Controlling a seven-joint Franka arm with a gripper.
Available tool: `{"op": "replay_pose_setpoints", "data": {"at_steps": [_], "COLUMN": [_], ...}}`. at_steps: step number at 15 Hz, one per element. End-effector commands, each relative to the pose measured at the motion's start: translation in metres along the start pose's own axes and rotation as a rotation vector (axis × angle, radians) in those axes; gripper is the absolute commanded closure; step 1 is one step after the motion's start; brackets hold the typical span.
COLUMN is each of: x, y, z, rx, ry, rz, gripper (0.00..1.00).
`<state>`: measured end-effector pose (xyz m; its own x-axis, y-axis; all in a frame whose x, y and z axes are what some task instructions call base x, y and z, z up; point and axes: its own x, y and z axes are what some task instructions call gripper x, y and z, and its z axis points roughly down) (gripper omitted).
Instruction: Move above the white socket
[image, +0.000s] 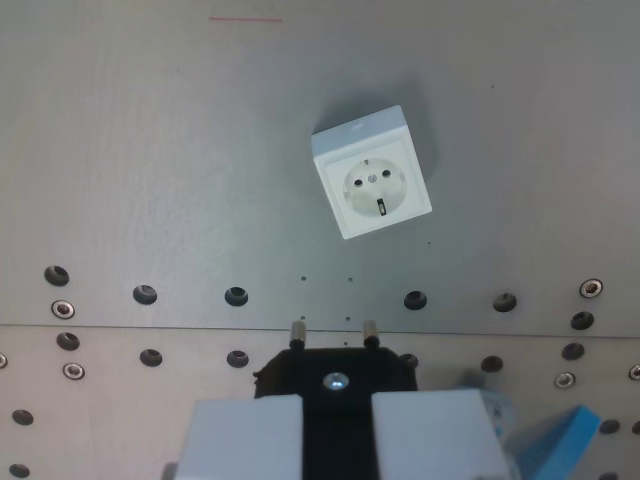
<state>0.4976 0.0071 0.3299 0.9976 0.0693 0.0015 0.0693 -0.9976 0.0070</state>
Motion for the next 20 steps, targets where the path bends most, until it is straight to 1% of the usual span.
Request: {"op": "replay_pose_setpoints", "data": {"at_steps": [1,7,11,16,20], "x": [0.000,0.000,-0.001,-0.003,-0.005], "y": [0.000,0.000,0.001,0.002,0.004], "z": [0.000,0.001,0.004,0.013,0.023], "rx": [0.000,0.000,-0.001,-0.002,-0.002], "ry": [0.000,0.000,0.002,0.021,0.044], "rz": [0.000,-0.006,-0.021,-0.046,-0.076], "gripper": [1.00,1.00,1.00,1.00,1.00]}}
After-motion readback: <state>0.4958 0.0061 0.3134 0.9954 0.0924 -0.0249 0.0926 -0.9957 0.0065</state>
